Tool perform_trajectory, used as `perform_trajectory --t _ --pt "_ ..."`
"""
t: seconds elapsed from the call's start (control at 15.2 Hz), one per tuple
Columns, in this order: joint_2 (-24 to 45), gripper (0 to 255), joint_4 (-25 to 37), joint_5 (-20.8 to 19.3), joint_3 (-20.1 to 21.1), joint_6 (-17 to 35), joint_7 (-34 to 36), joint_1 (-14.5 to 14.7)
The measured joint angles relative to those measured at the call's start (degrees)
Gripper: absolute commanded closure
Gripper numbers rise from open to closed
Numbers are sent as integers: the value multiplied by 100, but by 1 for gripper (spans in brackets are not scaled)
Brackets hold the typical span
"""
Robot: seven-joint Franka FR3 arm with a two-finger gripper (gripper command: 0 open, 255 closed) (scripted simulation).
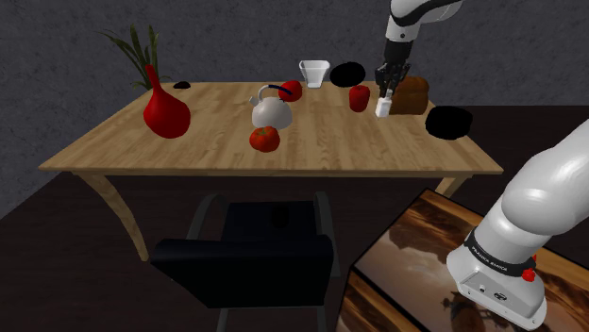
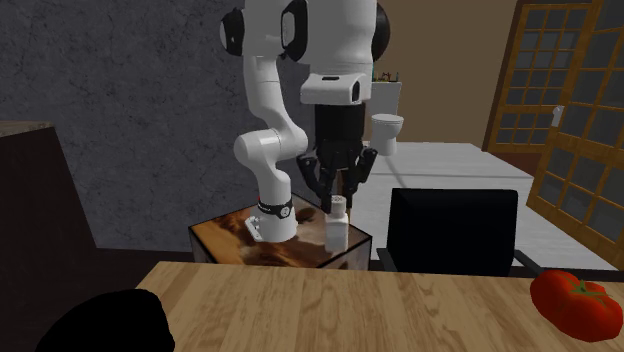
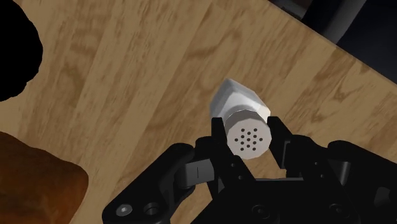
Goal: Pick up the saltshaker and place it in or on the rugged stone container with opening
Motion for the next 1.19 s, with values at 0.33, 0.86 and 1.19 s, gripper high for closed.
perform_trajectory --t 0.33,0.86,1.19 --pt "-43 255 301 -6 -17 -342 -49 -16" --pt "-12 255 611 -127 -679 -576 -1088 -423" --pt "289 255 990 -95 -1159 -636 -1845 -679"
